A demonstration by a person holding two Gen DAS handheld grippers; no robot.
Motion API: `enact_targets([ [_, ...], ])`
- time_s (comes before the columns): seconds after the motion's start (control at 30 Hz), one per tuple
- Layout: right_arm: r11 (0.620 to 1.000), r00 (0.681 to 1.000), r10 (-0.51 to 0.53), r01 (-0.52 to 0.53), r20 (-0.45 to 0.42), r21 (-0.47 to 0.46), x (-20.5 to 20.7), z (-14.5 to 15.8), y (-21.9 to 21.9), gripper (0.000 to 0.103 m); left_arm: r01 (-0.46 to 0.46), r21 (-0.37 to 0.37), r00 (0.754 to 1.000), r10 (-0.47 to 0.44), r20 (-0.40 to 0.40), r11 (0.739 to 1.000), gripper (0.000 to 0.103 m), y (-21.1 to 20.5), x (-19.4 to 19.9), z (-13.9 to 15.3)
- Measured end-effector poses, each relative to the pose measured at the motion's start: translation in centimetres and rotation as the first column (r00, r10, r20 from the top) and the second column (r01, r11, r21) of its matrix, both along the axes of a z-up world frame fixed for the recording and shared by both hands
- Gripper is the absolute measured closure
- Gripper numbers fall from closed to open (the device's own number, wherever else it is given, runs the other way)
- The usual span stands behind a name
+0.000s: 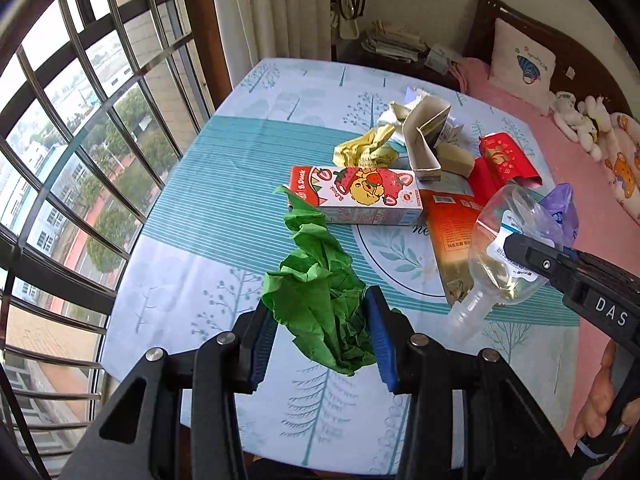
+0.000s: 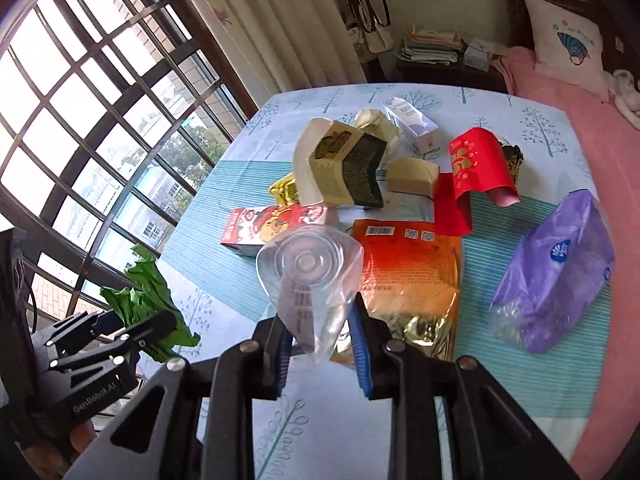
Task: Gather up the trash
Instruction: 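Carry the green paper and bottle over the bin and open both tools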
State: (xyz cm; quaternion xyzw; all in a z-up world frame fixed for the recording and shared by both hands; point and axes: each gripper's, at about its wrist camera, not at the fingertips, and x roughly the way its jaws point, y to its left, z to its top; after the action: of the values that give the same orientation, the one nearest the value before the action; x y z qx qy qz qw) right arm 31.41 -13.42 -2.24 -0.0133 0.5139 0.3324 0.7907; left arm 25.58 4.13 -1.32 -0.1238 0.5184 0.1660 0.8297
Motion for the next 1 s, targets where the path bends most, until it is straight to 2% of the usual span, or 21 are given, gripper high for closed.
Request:
enact_targets([
  [0.27,0.996,0.994,-0.089,0.088,0.062,0.012,-6.5,2.3,0.4,0.077,0.100,0.049,0.992,-0.103,0.067,0.994,0.061,1.9,-4.7,2.8],
  [0.5,0.981,0.979,-0.196,0.196,0.055,-0.002,-14.5,1.9,1.3,0.077,0.228,0.070,0.969,-0.233,0.079,0.971,0.061,3.1,-10.5,3.2],
  [0.83,0.949,0.949,-0.314,0.313,-0.018,-0.037,-25.8,-1.3,1.5,0.077,0.367,0.049,0.928,-0.369,0.040,0.929,0.061,4.2,-19.8,1.1],
  [1.0,0.933,0.931,-0.357,0.351,-0.080,-0.085,-29.7,-3.8,0.1,0.077,0.419,-0.011,0.908,-0.419,-0.013,0.908,0.061,3.1,-22.8,-1.3],
])
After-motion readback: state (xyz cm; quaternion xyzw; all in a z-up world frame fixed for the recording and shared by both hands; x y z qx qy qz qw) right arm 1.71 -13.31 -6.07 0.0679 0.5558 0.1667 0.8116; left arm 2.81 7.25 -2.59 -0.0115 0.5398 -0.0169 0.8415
